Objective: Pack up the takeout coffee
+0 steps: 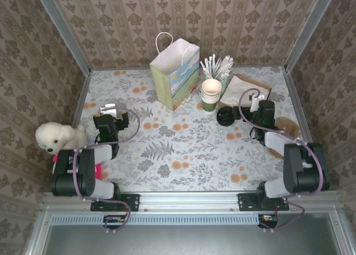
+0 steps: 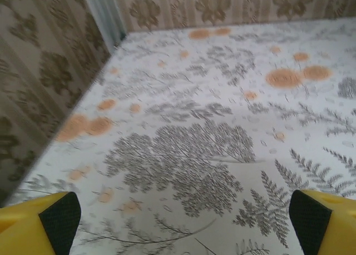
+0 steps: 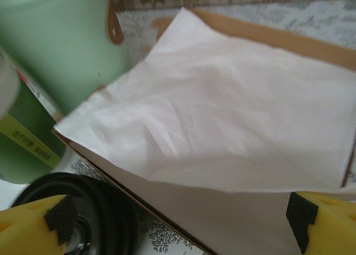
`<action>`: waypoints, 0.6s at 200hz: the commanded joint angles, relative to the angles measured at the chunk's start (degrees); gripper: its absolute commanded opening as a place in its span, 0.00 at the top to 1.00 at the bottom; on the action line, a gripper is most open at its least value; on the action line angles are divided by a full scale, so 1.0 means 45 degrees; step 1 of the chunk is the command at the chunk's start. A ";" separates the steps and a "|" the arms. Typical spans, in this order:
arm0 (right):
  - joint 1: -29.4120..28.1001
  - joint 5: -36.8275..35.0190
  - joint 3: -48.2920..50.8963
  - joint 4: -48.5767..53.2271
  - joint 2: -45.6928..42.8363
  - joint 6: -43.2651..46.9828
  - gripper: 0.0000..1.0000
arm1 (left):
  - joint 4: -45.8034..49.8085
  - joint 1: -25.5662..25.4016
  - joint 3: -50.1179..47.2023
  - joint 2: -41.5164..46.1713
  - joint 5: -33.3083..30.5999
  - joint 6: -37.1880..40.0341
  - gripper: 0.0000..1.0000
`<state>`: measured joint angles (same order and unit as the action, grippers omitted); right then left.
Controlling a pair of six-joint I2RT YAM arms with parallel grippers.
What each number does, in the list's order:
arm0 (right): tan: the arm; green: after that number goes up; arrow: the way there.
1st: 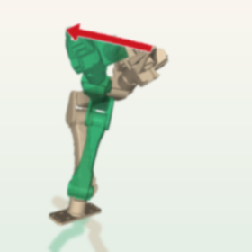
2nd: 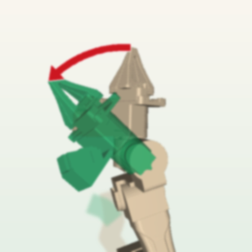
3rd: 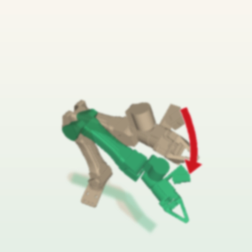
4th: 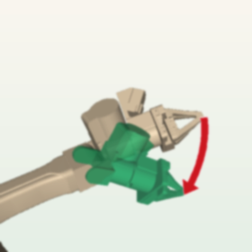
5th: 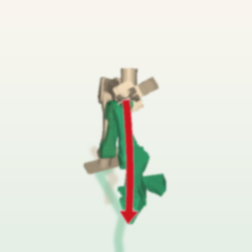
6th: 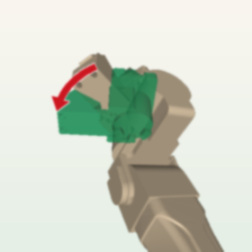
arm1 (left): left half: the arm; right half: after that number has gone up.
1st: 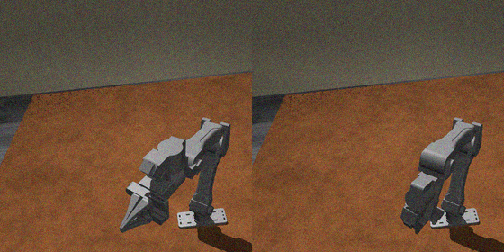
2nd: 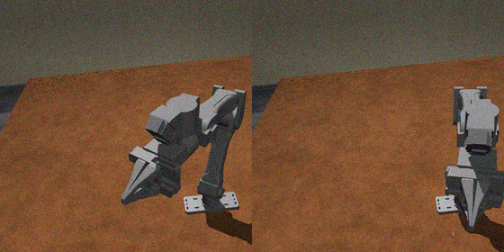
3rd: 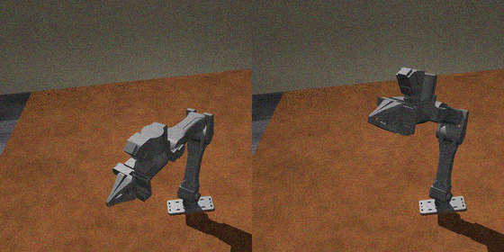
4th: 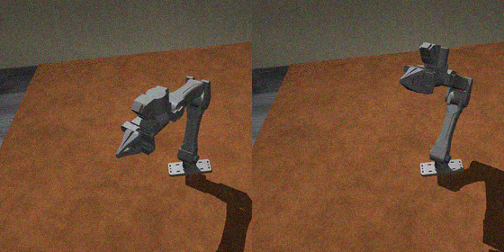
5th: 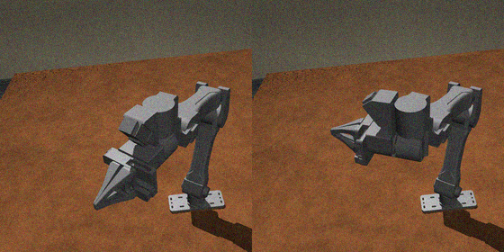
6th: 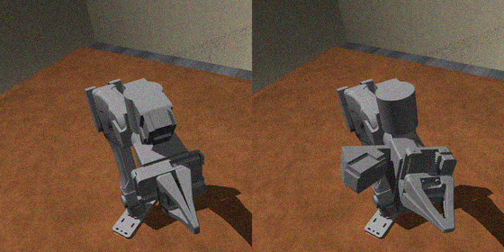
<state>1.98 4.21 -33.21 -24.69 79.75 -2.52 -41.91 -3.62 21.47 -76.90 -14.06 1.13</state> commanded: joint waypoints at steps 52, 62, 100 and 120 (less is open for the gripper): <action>-0.0011 -0.1332 -0.2447 0.6488 -0.4096 -0.3146 0.00 | 1.0293 -0.1667 0.3801 0.5168 -0.2461 -0.5075 0.00; 0.0047 -0.1388 -0.2644 0.7408 -0.4338 -0.3280 0.02 | 1.1592 -0.1734 0.4370 0.5421 -0.1716 -0.5916 0.00; 0.0048 0.0515 -0.3289 0.9137 -0.5211 -0.5857 0.00 | 1.4797 -0.1662 0.6055 0.5448 0.0158 -0.7641 0.00; -0.0374 0.2137 -0.4242 1.0036 -0.4487 -0.6886 0.01 | 1.5229 -0.1662 0.6652 0.4869 0.1542 -0.7968 0.00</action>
<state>1.93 4.75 -46.94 11.94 57.39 -24.25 16.27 -11.18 47.99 -52.71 -15.38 -28.51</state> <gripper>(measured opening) 0.997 0.997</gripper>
